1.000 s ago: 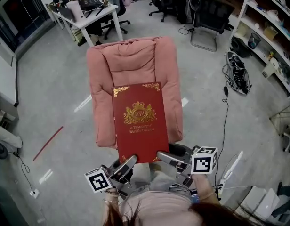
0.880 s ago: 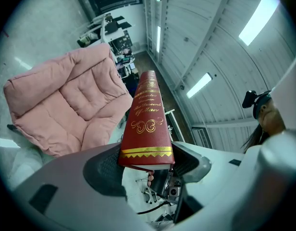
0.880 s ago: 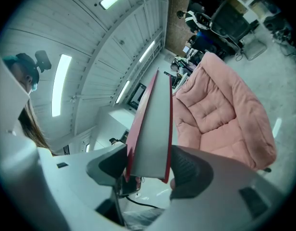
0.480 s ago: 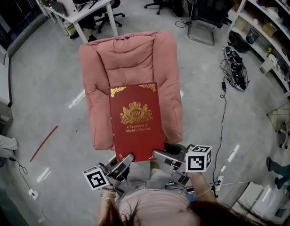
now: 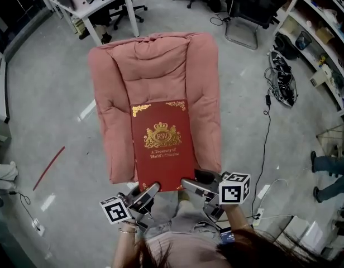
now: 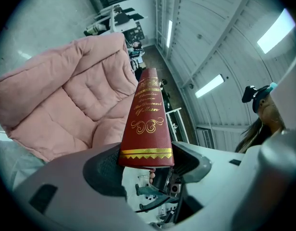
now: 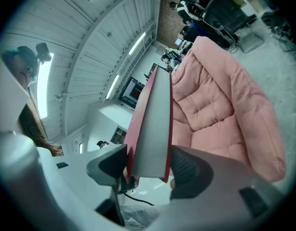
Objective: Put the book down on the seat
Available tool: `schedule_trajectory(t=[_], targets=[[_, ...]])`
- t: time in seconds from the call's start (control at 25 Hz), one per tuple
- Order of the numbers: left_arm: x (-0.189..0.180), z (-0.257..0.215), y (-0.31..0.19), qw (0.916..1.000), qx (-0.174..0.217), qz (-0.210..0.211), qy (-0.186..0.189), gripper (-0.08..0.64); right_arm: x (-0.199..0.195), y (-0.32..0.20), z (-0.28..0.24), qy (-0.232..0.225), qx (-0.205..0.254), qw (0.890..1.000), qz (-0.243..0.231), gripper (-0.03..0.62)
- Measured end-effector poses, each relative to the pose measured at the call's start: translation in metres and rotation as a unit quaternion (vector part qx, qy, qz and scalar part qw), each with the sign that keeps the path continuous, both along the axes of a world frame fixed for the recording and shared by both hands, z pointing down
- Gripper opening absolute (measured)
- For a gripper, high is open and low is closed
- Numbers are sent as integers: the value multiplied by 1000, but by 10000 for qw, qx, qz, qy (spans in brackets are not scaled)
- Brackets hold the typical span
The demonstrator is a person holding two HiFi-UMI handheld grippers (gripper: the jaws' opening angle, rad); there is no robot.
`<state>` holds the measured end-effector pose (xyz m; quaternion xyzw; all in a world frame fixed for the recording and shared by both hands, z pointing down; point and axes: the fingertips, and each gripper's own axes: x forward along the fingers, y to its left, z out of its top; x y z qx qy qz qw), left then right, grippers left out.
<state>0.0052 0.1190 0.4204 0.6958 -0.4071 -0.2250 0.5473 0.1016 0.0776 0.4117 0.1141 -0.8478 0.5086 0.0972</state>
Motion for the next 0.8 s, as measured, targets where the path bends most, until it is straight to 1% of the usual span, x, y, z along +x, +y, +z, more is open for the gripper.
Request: schedule_trajectory(t=[0.24,0.6,0.8], targets=[[-13,21,-22,9999,-7,128,-46,276,-15,-22,20,103,76,9999,-67,287],[-32,55,-57,9989,-223,398,-69,282,-34,-53,53,320,-42,9995,-8,287],[-39,74,-72,9984,-278,496,-54,284,-41,-66,72,372,-88,9992,91,287]])
